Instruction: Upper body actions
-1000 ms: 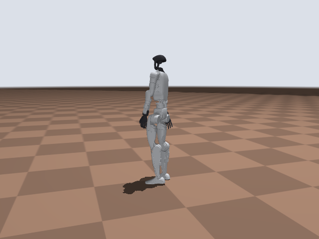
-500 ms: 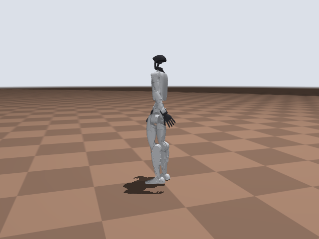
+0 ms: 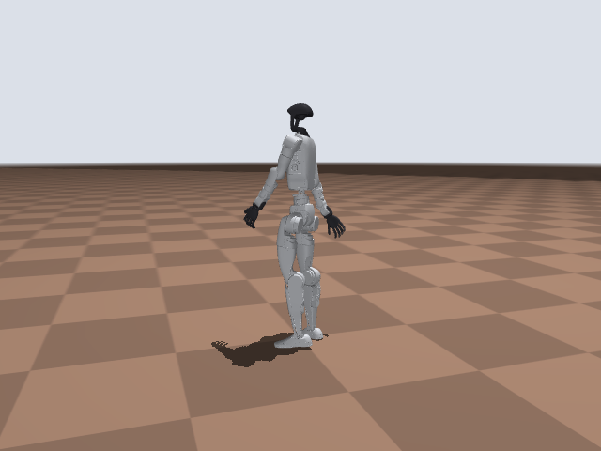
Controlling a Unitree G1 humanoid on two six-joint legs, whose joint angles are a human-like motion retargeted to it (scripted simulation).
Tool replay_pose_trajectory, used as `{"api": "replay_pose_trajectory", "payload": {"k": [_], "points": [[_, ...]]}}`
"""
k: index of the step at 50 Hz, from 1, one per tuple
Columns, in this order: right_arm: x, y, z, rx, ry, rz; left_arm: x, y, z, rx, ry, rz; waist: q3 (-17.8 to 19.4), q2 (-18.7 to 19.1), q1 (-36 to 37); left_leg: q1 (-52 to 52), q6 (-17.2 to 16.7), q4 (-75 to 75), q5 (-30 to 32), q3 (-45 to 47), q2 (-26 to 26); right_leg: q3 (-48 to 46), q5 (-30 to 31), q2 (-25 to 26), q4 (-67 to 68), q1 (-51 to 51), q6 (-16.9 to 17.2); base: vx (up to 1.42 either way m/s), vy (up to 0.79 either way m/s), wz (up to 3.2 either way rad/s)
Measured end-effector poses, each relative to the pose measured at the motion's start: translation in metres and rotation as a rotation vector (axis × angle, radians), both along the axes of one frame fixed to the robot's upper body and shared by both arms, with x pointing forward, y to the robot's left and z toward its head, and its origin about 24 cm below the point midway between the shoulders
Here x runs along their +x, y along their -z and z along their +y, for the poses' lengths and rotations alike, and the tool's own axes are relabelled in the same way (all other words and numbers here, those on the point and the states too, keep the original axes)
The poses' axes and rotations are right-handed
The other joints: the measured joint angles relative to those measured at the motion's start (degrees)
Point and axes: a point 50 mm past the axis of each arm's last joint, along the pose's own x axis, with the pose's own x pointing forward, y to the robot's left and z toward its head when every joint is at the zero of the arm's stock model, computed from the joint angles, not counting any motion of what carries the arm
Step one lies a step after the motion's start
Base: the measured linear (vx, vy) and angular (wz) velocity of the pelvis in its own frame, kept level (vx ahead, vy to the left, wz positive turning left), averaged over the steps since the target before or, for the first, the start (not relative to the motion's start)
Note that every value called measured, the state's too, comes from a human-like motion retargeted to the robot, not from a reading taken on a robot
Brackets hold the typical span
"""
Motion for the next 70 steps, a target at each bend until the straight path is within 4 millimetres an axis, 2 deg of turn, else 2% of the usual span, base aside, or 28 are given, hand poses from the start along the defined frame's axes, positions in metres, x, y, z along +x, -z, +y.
{"api": "replay_pose_trajectory", "payload": {"k": [3,6,9,12,15,17,19,21,23,25,27,30,32,34,37,39,42,45,48,50,52,55,58,61,63,66,68,70], "points": [[0.082,0.018,0.016,0.324,-0.261,-0.134,-0.09,0.051,0.036,0.098,-0.036,0.366,-0.43,0.44,-0.1,0.84,0.01,-0.39,-0.09,0.06,0.05,0.05,0.02,0.07,0.28,0.14,0.02,0.0,0.0,0.0],[0.181,0.02,0.042,0.553,-0.614,-0.313,-0.199,0.073,0.071,0.168,-0.106,0.783,-0.03,1.0,0.12,1.87,-0.14,-0.63,-0.34,1.15,0.33,1.17,0.32,0.38,0.61,0.0,-0.11,0.04,-0.01,-0.33],[0.28,-0.003,0.086,0.656,-0.986,-0.581,-0.312,0.064,0.094,0.163,-0.24,1.163,1.01,1.53,-0.16,2.88,-0.32,-0.99,-0.58,2.45,0.61,2.49,0.68,0.78,0.86,-0.27,-0.31,0.04,0.02,-0.4],[0.35,-0.046,0.133,0.701,-1.239,-0.885,-0.402,0.035,0.104,0.114,-0.411,1.414,1.35,1.82,-0.66,3.11,-0.51,-1.19,-0.8,3.24,0.99,3.32,0.87,1.13,1.14,-0.88,-0.32,0.01,0.03,-0.19],[0.388,-0.09,0.167,0.704,-1.347,-1.194,-0.466,0.001,0.111,0.118,-0.556,1.559,1.26,2.03,-1.09,2.74,-0.66,-1.16,-0.86,3.29,1.39,3.45,0.86,1.32,1.41,-1.45,-0.15,-0.02,0.0,0.01],[0.398,-0.108,0.18,0.689,-1.378,-1.353,-0.492,-0.017,0.112,0.143,-0.631,1.629,1.17,1.96,-1.45,2.41,-0.74,-1.11,-0.84,3.05,1.56,3.28,0.79,1.35,1.52,-1.7,-0.02,-0.03,-0.01,0.03],[0.398,-0.112,0.184,0.667,-1.386,-1.421,-0.508,-0.03,0.109,0.166,-0.687,1.681,1.06,1.76,-2.0,2.18,-0.77,-1.06,-0.81,2.78,1.61,3.04,0.71,1.34,1.52,-1.74,0.04,0.0,0.0,0.0],[0.388,-0.099,0.179,0.651,-1.373,-1.383,-0.512,-0.033,0.105,0.175,-0.716,1.702,0.93,1.52,-2.62,2.08,-0.73,-1.05,-0.76,2.52,1.55,2.79,0.62,1.35,1.47,-1.66,0.02,0.0,0.0,0.0],[0.368,-0.074,0.166,0.645,-1.355,-1.258,-0.5,-0.023,0.101,0.163,-0.706,1.677,0.81,1.35,-3.16,1.87,-0.63,-0.97,-0.7,2.26,1.46,2.52,0.59,1.35,1.38,-1.6,-0.02,0.0,0.0,0.0],[0.336,-0.042,0.143,0.646,-1.324,-1.056,-0.472,-0.002,0.098,0.142,-0.654,1.6,0.6,1.11,-3.55,1.62,-0.55,-0.89,-0.64,2.08,1.34,2.35,0.55,1.28,1.31,-1.62,-0.03,0.0,0.0,0.0],[0.289,-0.008,0.108,0.627,-1.251,-0.788,-0.425,0.026,0.096,0.131,-0.574,1.473,0.28,0.7,-3.49,1.26,-0.41,-0.81,-0.54,1.85,1.16,2.13,0.55,1.15,1.12,-1.6,0.0,-0.03,0.0,0.08],[0.197,0.023,0.048,0.541,-1.032,-0.386,-0.329,0.06,0.091,0.121,-0.437,1.224,-0.1,-0.22,-2.5,0.65,-0.13,-0.64,-0.26,0.89,0.67,1.19,0.51,0.77,0.72,-1.22,0.16,-0.06,0.0,0.28],[0.123,0.024,0.014,0.464,-0.806,-0.128,-0.254,0.071,0.079,0.084,-0.34,1.024,-0.38,-0.99,-1.29,0.19,0.0,-0.48,-0.06,0.24,0.38,0.55,0.45,0.51,0.44,-0.91,0.31,-0.05,-0.01,0.3],[0.053,0.009,-0.008,0.402,-0.556,0.096,-0.18,0.07,0.06,0.033,-0.246,0.806,-0.32,-1.62,-0.21,-0.13,0.13,-0.24,0.08,-0.34,0.12,-0.01,0.38,0.26,0.19,-0.47,0.47,-0.04,-0.02,0.26],[-0.032,-0.022,-0.018,0.299,-0.225,0.298,-0.081,0.045,0.025,-0.025,-0.122,0.462,0.35,-1.96,0.73,-0.41,0.3,0.14,0.21,-1.07,-0.14,-0.72,0.2,-0.04,0.02,0.18,0.69,-0.01,0.0,0.15],[-0.071,-0.038,-0.018,0.207,-0.093,0.337,-0.028,0.018,0.005,-0.033,-0.049,0.248,0.68,-2.02,0.87,-0.4,0.31,0.33,0.24,-1.17,-0.22,-0.82,0.1,-0.18,0.0,0.48,0.7,0.0,0.0,0.0],[-0.106,-0.055,-0.019,0.073,0.005,0.325,0.031,-0.025,-0.01,0.018,0.064,-0.04,1.17,-2.04,0.68,-0.24,0.12,0.57,0.21,-0.9,-0.19,-0.49,0.12,-0.36,0.03,0.59,0.57,0.0,0.01,-0.07],[-0.122,-0.066,-0.021,-0.012,0.07,0.335,0.065,-0.057,-0.006,0.147,0.125,-0.246,1.52,-1.84,1.39,0.16,-0.15,0.62,0.11,0.18,0.11,0.7,0.4,-0.31,0.23,0.18,0.29,-0.02,0.02,-0.35],[-0.114,-0.062,-0.021,-0.048,0.096,0.348,0.071,-0.06,0.003,0.219,0.1,-0.278,1.69,-1.43,2.25,0.42,-0.17,0.55,-0.07,1.42,0.42,1.97,0.77,0.01,0.42,-0.52,0.04,-0.03,0.01,-0.38],[-0.091,-0.048,-0.02,-0.027,0.063,0.305,0.06,-0.047,0.011,0.216,0.079,-0.215,1.71,-1.13,2.54,0.61,-0.16,0.43,-0.13,1.94,0.55,2.48,0.97,0.21,0.48,-0.82,-0.09,-0.01,0.01,-0.23],[-0.052,-0.027,-0.02,0.043,-0.036,0.219,0.036,-0.023,0.022,0.182,0.032,-0.092,1.69,-0.89,2.22,0.66,-0.11,0.4,-0.18,2.02,0.63,2.52,1.1,0.33,0.46,-0.95,-0.2,0.0,0.0,0.0],[0.023,0.002,-0.01,0.202,-0.266,0.066,-0.025,0.022,0.038,0.132,-0.051,0.182,1.59,-0.67,1.6,0.95,0.02,0.14,-0.14,1.54,0.5,1.96,1.14,0.3,0.43,-0.79,-0.29,0.0,0.0,0.0],[0.118,0.02,0.015,0.399,-0.55,-0.134,-0.114,0.058,0.061,0.114,-0.154,0.551,1.41,-0.39,0.78,1.31,-0.01,-0.17,-0.14,1.25,0.52,1.65,1.16,0.21,0.63,-0.81,-0.19,0.03,-0.06,0.08],[0.219,0.017,0.061,0.58,-0.826,-0.388,-0.222,0.072,0.078,0.112,-0.301,0.921,1.36,0.17,-0.78,1.6,-0.1,-0.52,-0.19,1.61,0.72,2.01,1.08,0.39,0.98,-1.15,-0.08,0.08,-0.07,-0.1],[0.275,-0.001,0.101,0.682,-0.982,-0.567,-0.298,0.066,0.083,0.102,-0.402,1.158,1.31,0.63,-2.25,1.91,-0.18,-0.75,-0.33,2.12,0.9,2.53,1.05,0.65,1.18,-1.38,-0.09,0.12,-0.01,-0.23],[0.334,-0.04,0.155,0.782,-1.137,-0.848,-0.395,0.038,0.08,0.071,-0.495,1.446,1.06,1.2,-4.0,2.44,-0.33,-1.0,-0.67,3.15,1.21,3.55,1.1,1.12,1.39,-1.75,-0.16,0.12,0.02,-0.3],[0.359,-0.067,0.183,0.817,-1.209,-1.037,-0.441,0.016,0.076,0.053,-0.522,1.565,0.86,1.45,-4.54,2.75,-0.45,-1.1,-0.91,3.87,1.4,4.27,1.17,1.36,1.5,-2.01,-0.17,0.08,0.03,-0.31],[0.375,-0.091,0.201,0.83,-1.29,-1.215,-0.472,-0.002,0.071,0.037,-0.539,1.643,0.71,1.59,-4.64,2.96,-0.53,-1.15,-1.1,4.42,1.53,4.81,1.22,1.53,1.56,-2.18,-0.2,0.06,0.03,-0.23]]}}
